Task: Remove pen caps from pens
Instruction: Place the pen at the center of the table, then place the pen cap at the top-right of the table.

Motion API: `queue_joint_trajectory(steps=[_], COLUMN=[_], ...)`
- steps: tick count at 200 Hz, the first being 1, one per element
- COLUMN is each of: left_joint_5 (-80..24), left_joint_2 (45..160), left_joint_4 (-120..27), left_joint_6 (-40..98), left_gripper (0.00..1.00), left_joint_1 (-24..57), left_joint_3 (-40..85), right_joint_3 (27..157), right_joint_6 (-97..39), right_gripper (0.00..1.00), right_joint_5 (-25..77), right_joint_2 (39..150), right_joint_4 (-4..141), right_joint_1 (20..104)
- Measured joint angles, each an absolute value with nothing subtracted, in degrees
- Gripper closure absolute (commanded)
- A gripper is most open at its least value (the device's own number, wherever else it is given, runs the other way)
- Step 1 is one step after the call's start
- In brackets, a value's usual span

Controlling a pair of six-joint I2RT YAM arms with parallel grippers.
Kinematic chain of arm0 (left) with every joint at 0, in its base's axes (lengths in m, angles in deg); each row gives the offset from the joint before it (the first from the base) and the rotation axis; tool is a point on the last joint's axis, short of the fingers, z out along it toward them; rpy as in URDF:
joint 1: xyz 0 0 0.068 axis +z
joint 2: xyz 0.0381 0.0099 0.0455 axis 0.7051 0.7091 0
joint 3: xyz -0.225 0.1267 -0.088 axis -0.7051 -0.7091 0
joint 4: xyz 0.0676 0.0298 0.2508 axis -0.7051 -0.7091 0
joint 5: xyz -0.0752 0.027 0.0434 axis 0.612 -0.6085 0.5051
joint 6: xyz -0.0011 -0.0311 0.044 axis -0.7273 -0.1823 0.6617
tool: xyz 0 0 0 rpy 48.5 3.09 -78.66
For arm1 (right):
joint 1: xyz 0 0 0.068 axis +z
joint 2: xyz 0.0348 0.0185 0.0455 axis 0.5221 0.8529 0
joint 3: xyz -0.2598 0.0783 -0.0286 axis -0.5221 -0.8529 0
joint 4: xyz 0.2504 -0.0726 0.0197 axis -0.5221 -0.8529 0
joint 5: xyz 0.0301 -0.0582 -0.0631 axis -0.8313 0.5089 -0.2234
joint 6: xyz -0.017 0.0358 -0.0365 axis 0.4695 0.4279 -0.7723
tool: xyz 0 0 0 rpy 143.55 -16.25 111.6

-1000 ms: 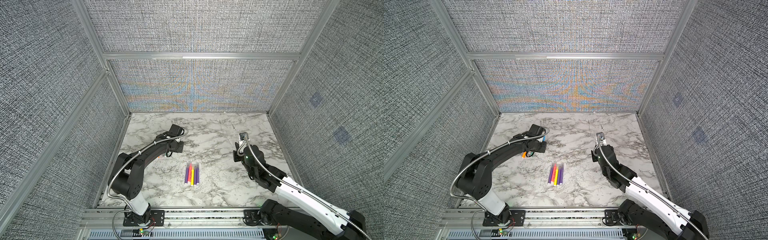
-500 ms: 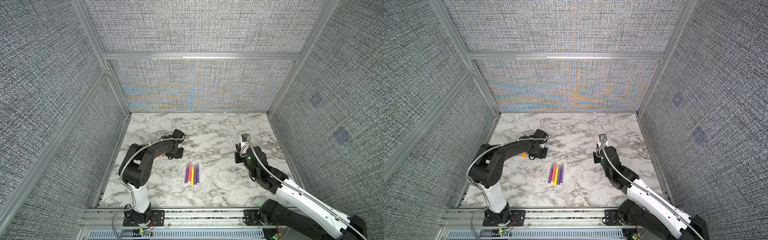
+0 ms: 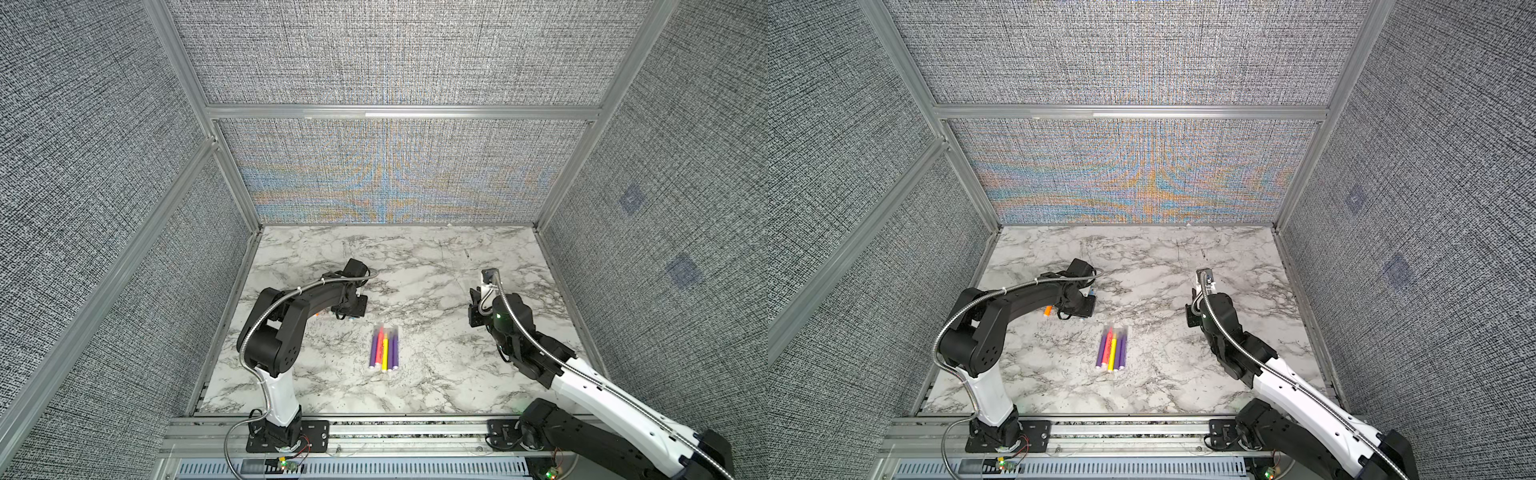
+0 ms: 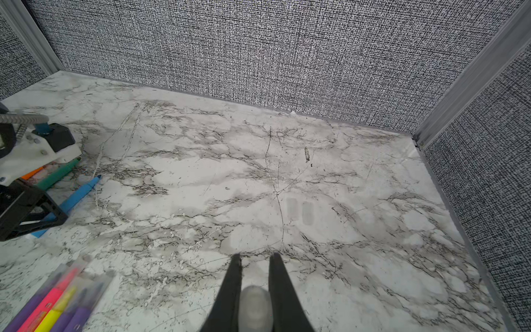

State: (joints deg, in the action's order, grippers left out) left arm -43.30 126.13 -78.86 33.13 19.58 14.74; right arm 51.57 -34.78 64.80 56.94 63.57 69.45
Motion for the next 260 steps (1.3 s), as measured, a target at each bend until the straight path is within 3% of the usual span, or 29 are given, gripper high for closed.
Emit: queue_joint_trajectory(steps=[69, 90, 131, 187, 225, 260], left_joint_5=[-43.61, -43.54, -41.62, -35.32, -34.06, -34.65], left_joint_2=[120.05, 112.73, 100.27, 87.38, 85.06, 84.12], left_joint_4=[-79.12, -77.68, -76.21, -72.19, -70.22, -69.00], left_joint_6=[32.72, 32.74, 33.44, 34.68, 34.33, 33.09], left_gripper=[0.70, 0.65, 0.66, 0.66, 0.65, 0.65], left_joint_1=[19.65, 19.54, 19.38, 18.23, 14.12, 10.84], left_joint_3=[11.41, 9.23, 5.75, -3.62, -7.69, -9.17], right_joint_3=[52.33, 55.52, 63.96, 78.76, 83.11, 84.22], right_joint_6=[-34.80, -34.84, -35.00, -36.48, -36.72, -36.70], right_gripper=[1.00, 1.00, 0.99, 0.98, 0.94, 0.89], right_joint_5=[64.84, 66.61, 71.77, 59.49, 54.79, 54.57], right_joint_2=[60.72, 66.31, 79.38, 99.56, 109.42, 111.03], right_joint_4=[63.94, 62.54, 55.28, 46.50, 42.36, 41.14], right_joint_1=[68.25, 66.67, 60.33, 42.19, 40.53, 40.23])
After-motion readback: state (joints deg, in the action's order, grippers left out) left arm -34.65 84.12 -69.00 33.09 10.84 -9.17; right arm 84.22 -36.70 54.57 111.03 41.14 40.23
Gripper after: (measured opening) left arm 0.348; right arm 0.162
